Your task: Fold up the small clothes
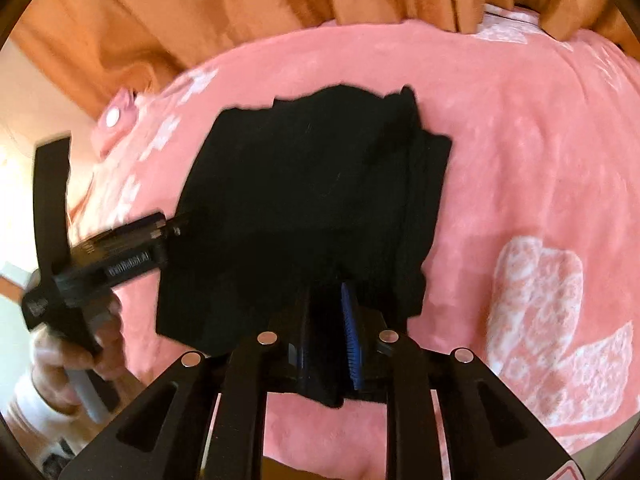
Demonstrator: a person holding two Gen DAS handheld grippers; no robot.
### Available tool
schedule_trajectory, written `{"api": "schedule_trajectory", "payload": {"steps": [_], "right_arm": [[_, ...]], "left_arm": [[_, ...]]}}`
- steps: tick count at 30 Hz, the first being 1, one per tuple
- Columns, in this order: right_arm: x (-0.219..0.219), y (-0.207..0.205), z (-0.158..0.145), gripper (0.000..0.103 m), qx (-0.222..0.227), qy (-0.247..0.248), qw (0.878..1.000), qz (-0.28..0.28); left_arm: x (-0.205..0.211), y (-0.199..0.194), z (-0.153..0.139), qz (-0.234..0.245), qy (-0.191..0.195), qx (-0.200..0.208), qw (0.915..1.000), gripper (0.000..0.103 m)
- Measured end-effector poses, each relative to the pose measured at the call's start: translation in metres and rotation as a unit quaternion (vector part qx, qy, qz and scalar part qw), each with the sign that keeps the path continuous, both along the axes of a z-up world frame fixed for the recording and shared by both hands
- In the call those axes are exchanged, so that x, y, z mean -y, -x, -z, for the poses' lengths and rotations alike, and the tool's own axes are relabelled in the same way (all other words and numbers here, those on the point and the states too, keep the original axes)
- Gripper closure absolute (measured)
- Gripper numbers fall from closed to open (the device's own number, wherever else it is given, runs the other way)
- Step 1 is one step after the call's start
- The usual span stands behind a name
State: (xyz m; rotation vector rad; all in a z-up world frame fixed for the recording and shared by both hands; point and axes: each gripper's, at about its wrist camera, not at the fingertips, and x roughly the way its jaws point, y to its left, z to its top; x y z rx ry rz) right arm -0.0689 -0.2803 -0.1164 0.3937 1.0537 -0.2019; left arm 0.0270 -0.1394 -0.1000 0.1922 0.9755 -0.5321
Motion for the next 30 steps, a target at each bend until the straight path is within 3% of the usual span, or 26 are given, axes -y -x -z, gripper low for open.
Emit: {"api": "schedule_trajectory", "payload": {"steps": [1, 10, 15, 19, 24, 25, 26, 27, 30], "right_arm": [[0.001, -0.003, 0.013, 0.095, -0.028, 0.016, 0.999, 0.0], [0.015, 0.014, 0.005, 0.095, -0.001, -0.035, 0.999, 0.024], [0.035, 0.016, -0.016, 0.08, 0.049, -0.037, 0.996, 0.064], [0.066, -0.004, -0.019, 0.06, 0.086, -0.069, 0.988, 0.108], [0.067, -0.055, -0.007, 0.057, 0.067, -0.051, 0.992, 0.09], [0.065, -0.064, -0.005, 0.057, 0.061, -0.044, 0.994, 0.084], [0.063, -0.07, -0.005, 0.069, 0.062, -0.044, 0.994, 0.081], [0.06, -0.075, -0.009, 0.099, 0.068, -0.045, 0.994, 0.075], [0.047, -0.071, -0.044, 0.098, 0.128, -0.045, 0.989, 0.061]], "left_arm": [[0.001, 0.002, 0.0, 0.002, -0.002, 0.002, 1.0, 0.024], [0.001, 0.006, 0.0, 0.003, -0.003, 0.002, 1.0, 0.024], [0.002, 0.004, 0.002, 0.001, -0.004, 0.0, 1.0, 0.024], [0.004, 0.004, 0.004, 0.0, -0.004, 0.0, 1.0, 0.023], [0.002, 0.003, 0.005, 0.0, -0.004, -0.001, 1.0, 0.022], [0.002, 0.002, 0.005, 0.001, -0.004, -0.003, 1.0, 0.022], [0.001, 0.001, 0.005, 0.001, -0.003, -0.005, 1.0, 0.022], [0.0, 0.001, 0.005, 0.0, -0.001, -0.006, 1.0, 0.022], [-0.006, 0.001, 0.0, 0.002, 0.017, -0.014, 0.9998, 0.023]]}}
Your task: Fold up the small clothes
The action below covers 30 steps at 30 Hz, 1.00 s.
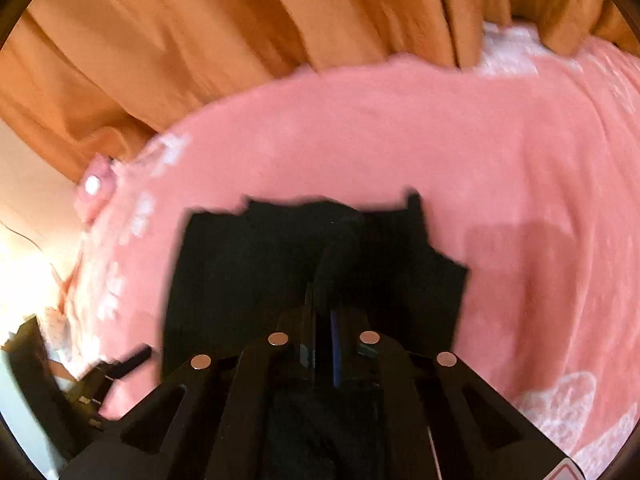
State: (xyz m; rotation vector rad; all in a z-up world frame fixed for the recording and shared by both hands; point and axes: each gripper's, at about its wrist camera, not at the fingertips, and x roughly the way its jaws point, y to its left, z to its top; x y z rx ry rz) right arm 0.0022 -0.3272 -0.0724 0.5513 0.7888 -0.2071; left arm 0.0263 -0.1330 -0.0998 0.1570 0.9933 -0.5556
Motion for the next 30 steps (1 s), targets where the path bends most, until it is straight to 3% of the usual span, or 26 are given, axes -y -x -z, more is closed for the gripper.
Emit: {"api": "schedule_trajectory", "payload": {"steps": [3, 5, 6, 8, 10, 12, 14, 16, 18, 19, 20, 23, 26, 30], "right_arm": [[0.005, 0.002, -0.011, 0.098, 0.007, 0.035, 0.999, 0.009], [0.024, -0.008, 0.025, 0.096, -0.067, 0.033, 0.997, 0.023], [0.034, -0.009, 0.052, 0.094, -0.105, 0.001, 0.994, 0.032], [0.038, 0.006, 0.06, 0.091, -0.081, -0.039, 0.994, 0.054], [0.027, 0.022, 0.041, 0.082, -0.076, -0.021, 0.996, 0.045], [0.013, 0.044, 0.024, 0.076, -0.065, -0.005, 0.997, 0.031], [-0.003, 0.073, 0.02, 0.063, -0.055, -0.032, 0.998, 0.011], [-0.021, 0.082, 0.032, 0.063, -0.072, -0.057, 0.995, -0.028], [-0.037, 0.078, 0.045, 0.066, -0.097, -0.025, 0.994, -0.053], [-0.042, 0.075, 0.052, 0.09, -0.115, 0.0, 0.992, -0.056], [-0.04, 0.074, 0.051, 0.101, -0.114, -0.003, 0.992, -0.052], [-0.039, 0.09, 0.039, 0.101, -0.1, -0.006, 0.994, -0.052], [-0.03, 0.088, 0.073, 0.102, -0.167, -0.019, 0.985, -0.049], [-0.036, 0.087, 0.056, 0.1, -0.142, -0.007, 0.989, -0.051]], "left_arm": [[-0.007, 0.005, -0.011, 0.012, 0.031, -0.004, 0.9994, 0.023], [-0.009, 0.006, -0.012, 0.021, 0.033, 0.001, 0.9992, 0.023], [-0.01, 0.006, -0.01, 0.024, 0.03, 0.0, 0.9992, 0.023], [-0.012, 0.004, -0.004, 0.02, 0.028, -0.01, 0.9994, 0.023], [-0.02, 0.002, -0.004, 0.021, 0.051, -0.039, 0.9978, 0.023], [-0.026, 0.003, -0.006, 0.027, 0.08, -0.06, 0.9946, 0.022], [-0.03, 0.006, -0.005, 0.027, 0.085, -0.064, 0.994, 0.021], [-0.03, 0.008, -0.002, 0.026, 0.076, -0.059, 0.995, 0.021], [-0.029, 0.011, 0.001, 0.026, 0.066, -0.056, 0.9959, 0.021], [-0.029, 0.011, 0.002, 0.026, 0.063, -0.056, 0.9961, 0.021], [-0.029, 0.014, 0.003, 0.025, 0.061, -0.053, 0.9964, 0.021], [-0.033, 0.021, -0.001, 0.028, 0.064, -0.041, 0.9967, 0.021], [-0.03, 0.017, 0.007, 0.032, 0.04, -0.032, 0.9981, 0.02], [-0.034, 0.008, 0.014, 0.024, 0.056, -0.07, 0.9957, 0.02]]}}
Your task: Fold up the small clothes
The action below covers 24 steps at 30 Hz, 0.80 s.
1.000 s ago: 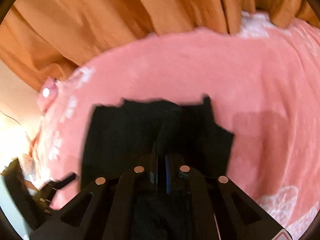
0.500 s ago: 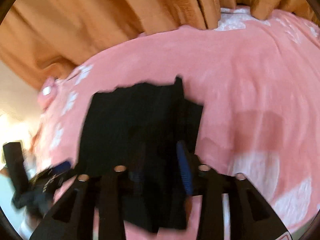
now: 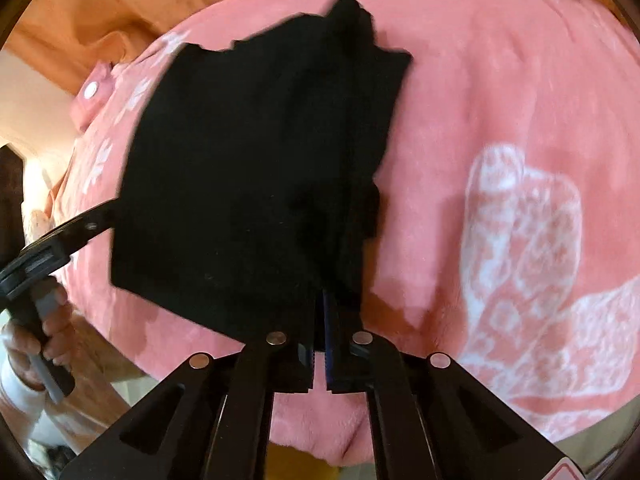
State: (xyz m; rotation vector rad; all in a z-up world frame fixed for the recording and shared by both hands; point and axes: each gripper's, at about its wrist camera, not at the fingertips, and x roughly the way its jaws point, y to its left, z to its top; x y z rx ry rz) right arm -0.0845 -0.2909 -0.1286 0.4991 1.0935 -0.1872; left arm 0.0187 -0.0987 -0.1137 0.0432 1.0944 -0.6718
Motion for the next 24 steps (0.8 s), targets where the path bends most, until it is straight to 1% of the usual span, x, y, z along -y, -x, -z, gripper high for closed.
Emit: {"api": "schedule_trajectory", "payload": {"steps": [1, 2, 3, 4, 5, 8, 9, 10, 11, 12, 13, 14, 15, 16, 17, 18, 20, 22, 23, 24], "right_arm": [[0.004, 0.001, -0.01, 0.096, 0.019, -0.001, 1.0, 0.012], [0.009, 0.002, -0.019, 0.084, 0.038, 0.0, 0.999, 0.027], [0.014, 0.002, -0.024, 0.06, 0.052, 0.0, 0.998, 0.041], [0.025, 0.0, -0.028, 0.047, 0.071, -0.002, 0.995, 0.069], [0.032, -0.004, -0.028, 0.037, 0.077, -0.01, 0.993, 0.086], [0.042, -0.029, -0.011, 0.037, 0.063, -0.055, 0.992, 0.09], [0.043, -0.04, -0.001, 0.037, 0.049, -0.064, 0.993, 0.089], [0.045, -0.047, 0.01, 0.037, 0.032, -0.069, 0.993, 0.089], [0.044, -0.046, 0.017, 0.036, 0.026, -0.072, 0.993, 0.088], [0.04, -0.049, 0.014, 0.043, 0.046, -0.051, 0.994, 0.085], [0.037, -0.054, 0.016, 0.049, 0.037, -0.046, 0.995, 0.076], [0.033, -0.057, 0.016, 0.059, 0.037, -0.04, 0.996, 0.071], [0.032, -0.057, 0.014, 0.083, 0.05, -0.051, 0.995, 0.068], [0.032, -0.057, 0.009, 0.084, 0.053, -0.06, 0.994, 0.068], [0.028, -0.058, 0.001, 0.086, 0.061, -0.054, 0.994, 0.072], [0.026, -0.054, -0.009, 0.088, 0.072, -0.05, 0.994, 0.069], [0.016, -0.054, -0.036, 0.088, 0.11, -0.041, 0.991, 0.063], [0.002, -0.047, -0.069, 0.089, 0.154, -0.025, 0.986, 0.053], [-0.007, -0.044, -0.094, 0.089, 0.186, -0.009, 0.982, 0.045], [-0.014, -0.042, -0.116, 0.089, 0.216, 0.002, 0.976, 0.037]], "left_arm": [[-0.001, -0.001, -0.001, 0.001, 0.011, -0.007, 0.9999, 0.02], [0.0, -0.003, -0.002, 0.003, 0.02, -0.01, 0.9997, 0.019], [0.002, -0.006, -0.003, 0.005, 0.028, -0.014, 0.9995, 0.016], [0.005, -0.008, -0.003, 0.003, 0.033, -0.017, 0.9993, 0.015], [0.008, -0.013, 0.0, 0.003, 0.039, -0.026, 0.9989, 0.014], [0.02, -0.023, 0.013, 0.001, 0.042, -0.062, 0.9972, 0.012], [0.023, -0.025, 0.015, -0.005, 0.045, -0.061, 0.9971, 0.007], [0.027, -0.026, 0.014, -0.007, 0.049, -0.051, 0.9975, 0.007], [0.031, -0.026, 0.013, -0.005, 0.044, -0.047, 0.9979, 0.007], [0.035, -0.026, 0.012, -0.003, 0.042, -0.044, 0.9981, 0.016], [0.039, -0.025, 0.01, 0.007, 0.054, -0.044, 0.9976, 0.039], [0.042, -0.025, 0.008, 0.014, 0.05, -0.044, 0.9977, 0.044], [0.042, -0.025, 0.005, 0.018, 0.051, -0.043, 0.9976, 0.057], [0.042, -0.025, 0.0, 0.023, 0.056, -0.04, 0.9974, 0.069], [0.041, -0.026, -0.004, 0.026, 0.061, -0.036, 0.9972, 0.071], [0.04, -0.025, -0.015, 0.033, 0.068, -0.029, 0.9967, 0.075], [0.036, -0.025, -0.033, 0.043, 0.086, -0.02, 0.9952, 0.078], [0.028, -0.021, -0.072, 0.06, 0.113, 0.008, 0.9917, 0.079], [0.022, -0.019, -0.087, 0.065, 0.126, 0.02, 0.9897, 0.079], [0.01, -0.016, -0.117, 0.071, 0.146, 0.044, 0.9856, 0.079]]}}
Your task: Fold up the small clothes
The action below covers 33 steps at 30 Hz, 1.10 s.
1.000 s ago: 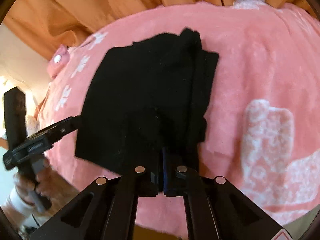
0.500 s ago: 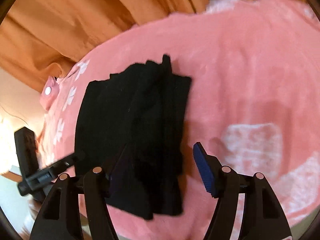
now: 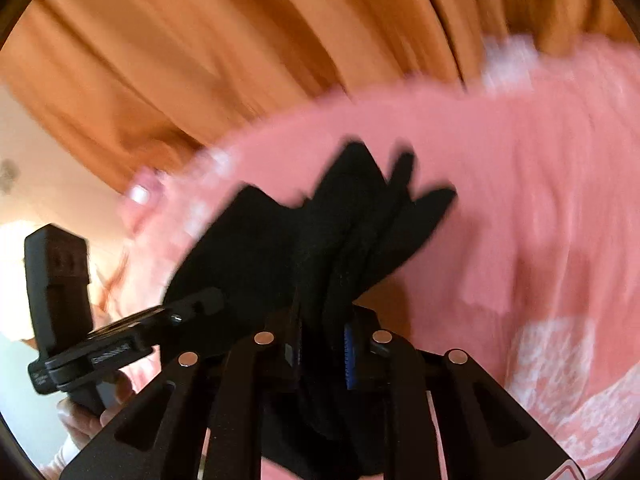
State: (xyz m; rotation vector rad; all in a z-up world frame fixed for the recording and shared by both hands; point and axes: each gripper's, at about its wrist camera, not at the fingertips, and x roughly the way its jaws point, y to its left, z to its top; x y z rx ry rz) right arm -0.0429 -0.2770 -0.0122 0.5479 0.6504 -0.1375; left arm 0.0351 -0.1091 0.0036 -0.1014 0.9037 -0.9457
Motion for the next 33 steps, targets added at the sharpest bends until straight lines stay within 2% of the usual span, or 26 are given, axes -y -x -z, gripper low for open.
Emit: {"api": "schedule_trajectory", "payload": {"steps": [2, 5, 6, 8, 10, 11, 12, 13, 14, 15, 16, 18, 20, 22, 23, 25, 27, 28, 29, 30, 31, 33], "right_arm": [[-0.009, 0.005, -0.048, 0.089, 0.062, 0.016, 0.998, -0.006], [-0.019, -0.001, -0.097, 0.089, 0.116, 0.02, 0.993, -0.017], [-0.019, -0.006, -0.106, 0.089, 0.124, 0.018, 0.992, -0.021], [-0.021, -0.027, -0.111, 0.089, 0.124, 0.02, 0.992, -0.023], [-0.016, -0.053, -0.093, 0.087, 0.098, 0.009, 0.995, -0.02], [-0.012, -0.074, -0.07, 0.084, 0.07, -0.002, 0.997, -0.022], [-0.007, -0.093, -0.043, 0.078, 0.035, -0.006, 0.999, -0.022], [-0.004, -0.11, -0.016, 0.077, 0.001, -0.004, 1.0, -0.016], [0.002, -0.127, 0.021, 0.079, -0.052, 0.016, 0.999, 0.002], [0.006, -0.133, 0.05, 0.082, -0.097, 0.04, 0.994, 0.023], [0.008, -0.13, 0.064, 0.082, -0.11, 0.038, 0.993, 0.027], [0.008, -0.121, 0.07, 0.082, -0.106, 0.006, 0.994, 0.018], [-0.002, -0.112, 0.06, 0.08, -0.083, -0.003, 0.996, -0.01], [-0.018, -0.106, 0.055, 0.056, -0.079, 0.042, 0.996, -0.025], [-0.022, -0.103, 0.058, 0.042, -0.087, 0.049, 0.994, -0.033], [-0.021, -0.105, 0.074, 0.042, -0.115, 0.038, 0.992, -0.044], [-0.024, -0.111, 0.102, 0.047, -0.143, 0.006, 0.988, -0.053], [-0.022, -0.115, 0.111, 0.064, -0.151, -0.005, 0.987, -0.059], [-0.027, -0.116, 0.111, 0.091, -0.153, -0.009, 0.986, -0.064], [-0.03, -0.12, 0.114, 0.098, -0.153, -0.008, 0.986, -0.068], [-0.031, -0.122, 0.113, 0.098, -0.151, -0.003, 0.986, -0.068], [-0.04, -0.12, 0.097, 0.098, -0.137, 0.018, 0.988, -0.069]], "left_arm": [[-0.021, 0.001, -0.045, -0.006, 0.03, 0.038, 0.9988, 0.078], [-0.046, 0.001, -0.097, -0.023, 0.051, 0.086, 0.9947, 0.078], [-0.057, -0.002, -0.114, -0.032, 0.052, 0.108, 0.9923, 0.077], [-0.067, -0.011, -0.122, -0.044, 0.042, 0.12, 0.9909, 0.076], [-0.064, -0.039, -0.102, -0.063, 0.012, 0.097, 0.9932, 0.07], [-0.061, -0.053, -0.083, -0.068, -0.011, 0.084, 0.9941, 0.067], [-0.057, -0.07, -0.053, -0.082, -0.042, 0.068, 0.9934, 0.06], [-0.054, -0.089, -0.018, -0.102, -0.077, 0.053, 0.9903, 0.059], [-0.05, -0.1, 0.01, -0.121, -0.109, 0.042, 0.9858, 0.06], [-0.054, -0.111, 0.045, -0.146, -0.158, 0.018, 0.9765, 0.07], [-0.062, -0.117, 0.071, -0.156, -0.181, -0.014, 0.971, 0.073], [-0.076, -0.113, 0.079, -0.154, -0.153, -0.05, 0.9748, 0.073], [-0.078, -0.1, 0.067, -0.132, -0.13, -0.032, 0.9822, 0.066], [-0.077, -0.079, 0.056, -0.13, -0.128, 0.024, 0.9829, 0.043], [-0.074, -0.072, 0.059, -0.133, -0.128, 0.029, 0.9823, 0.039], [-0.067, -0.07, 0.069, -0.121, -0.129, 0.001, 0.9843, 0.038], [-0.06, -0.072, 0.09, -0.113, -0.137, -0.035, 0.9834, 0.038], [-0.057, -0.078, 0.102, -0.113, -0.146, -0.046, 0.9816, 0.046], [-0.054, -0.079, 0.112, -0.113, -0.161, -0.056, 0.979, 0.054], [-0.051, -0.081, 0.114, -0.115, -0.171, -0.053, 0.977, 0.071], [-0.054, -0.081, 0.113, -0.115, -0.18, -0.044, 0.9759, 0.083], [-0.056, -0.082, 0.107, -0.115, -0.185, -0.036, 0.9754, 0.091]]}}
